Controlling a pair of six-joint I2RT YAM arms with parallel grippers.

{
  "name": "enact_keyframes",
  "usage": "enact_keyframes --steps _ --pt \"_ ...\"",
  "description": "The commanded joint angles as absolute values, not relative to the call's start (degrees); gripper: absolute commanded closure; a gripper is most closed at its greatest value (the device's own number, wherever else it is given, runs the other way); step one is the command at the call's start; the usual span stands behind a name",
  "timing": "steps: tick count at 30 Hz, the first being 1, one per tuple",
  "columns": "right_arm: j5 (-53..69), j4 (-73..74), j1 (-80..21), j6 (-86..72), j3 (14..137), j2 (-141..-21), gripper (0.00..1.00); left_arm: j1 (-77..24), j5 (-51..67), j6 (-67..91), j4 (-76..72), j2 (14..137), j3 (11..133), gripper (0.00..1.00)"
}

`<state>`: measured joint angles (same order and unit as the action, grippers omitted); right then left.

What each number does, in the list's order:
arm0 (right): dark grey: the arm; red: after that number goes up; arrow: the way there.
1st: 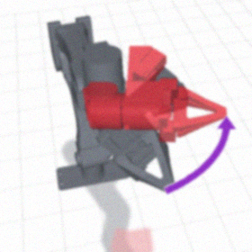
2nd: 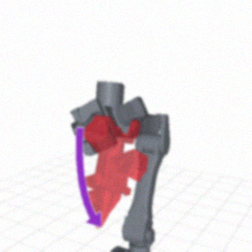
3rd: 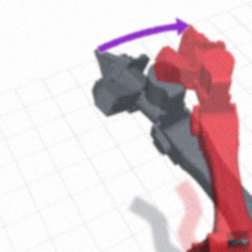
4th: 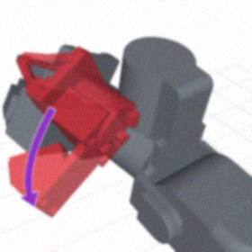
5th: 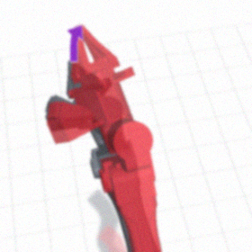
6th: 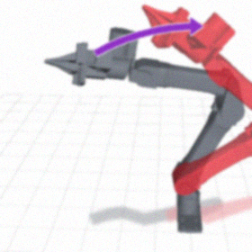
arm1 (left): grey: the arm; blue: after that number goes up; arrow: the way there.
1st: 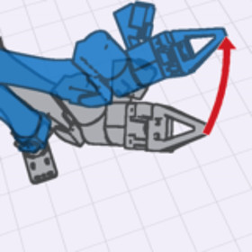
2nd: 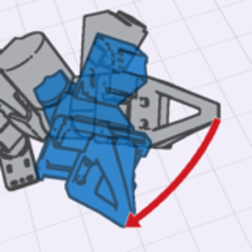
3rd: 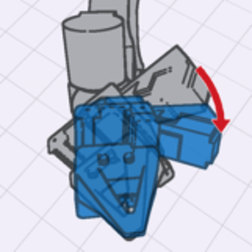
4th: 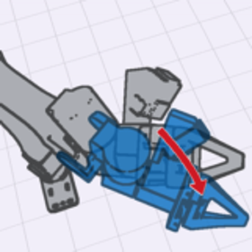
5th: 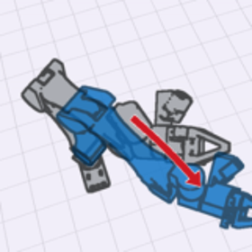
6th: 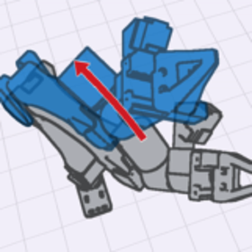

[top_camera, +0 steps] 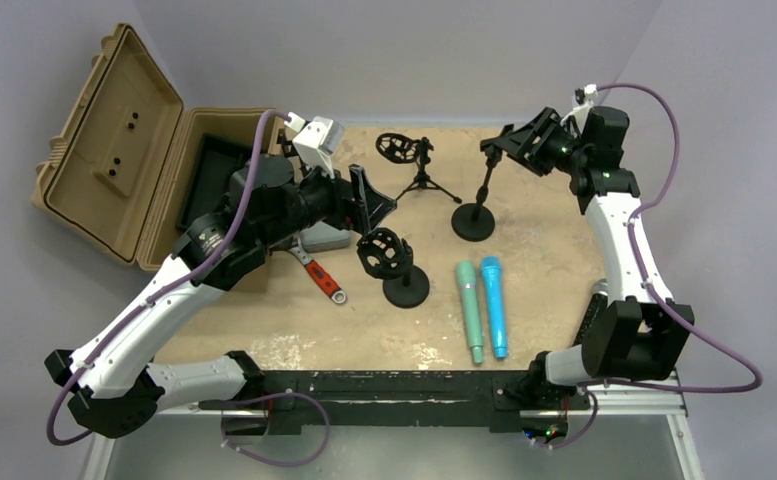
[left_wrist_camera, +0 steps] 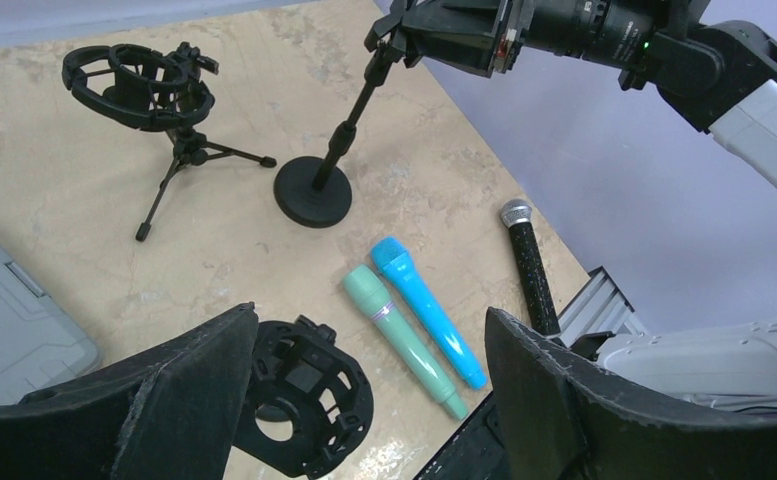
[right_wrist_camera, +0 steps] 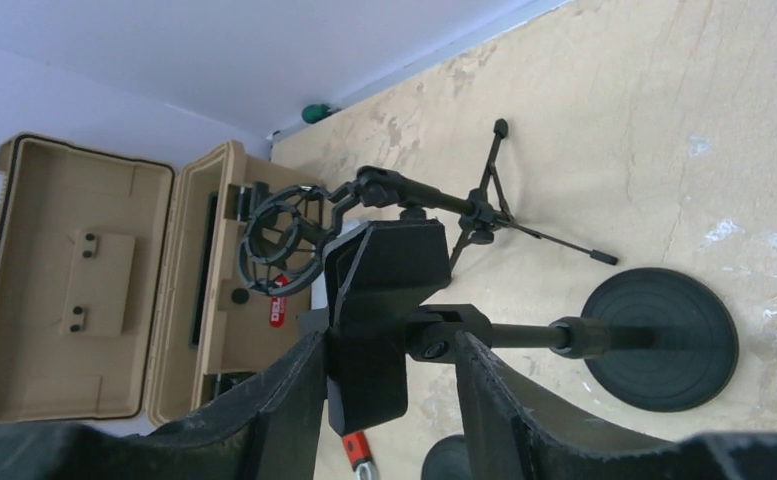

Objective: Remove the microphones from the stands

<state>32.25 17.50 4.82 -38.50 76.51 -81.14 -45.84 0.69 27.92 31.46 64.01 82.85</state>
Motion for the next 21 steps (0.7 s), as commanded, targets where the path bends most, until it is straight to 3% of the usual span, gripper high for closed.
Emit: enact_keyframes --steps 1,9,13,16,21 --pt "30.5 17.7 4.8 -34.4 72.4 -82.6 0.54 -44.9 1.9 27.8 31.3 63.1 85.1 0.19" --pt "28.0 16.3 4.8 -30.4 64.8 -84.0 0.51 -44.3 2.6 28.4 31.5 63.5 84.7 0.19" --pt "26.7 19.2 4.7 -28.0 68.0 -86.1 0.48 -44.2 3.2 28.6 31.6 64.2 85.5 0.19" --pt "24.1 22.0 4.0 -26.1 71.6 -83.8 0.39 -44.2 2.1 28.3 32.1 64.2 86.3 0.19" --pt "18.1 30.8 1.7 -24.6 79.3 -81.0 0.31 -44.1 -5.5 27.4 32.4 62.5 86.2 0.19"
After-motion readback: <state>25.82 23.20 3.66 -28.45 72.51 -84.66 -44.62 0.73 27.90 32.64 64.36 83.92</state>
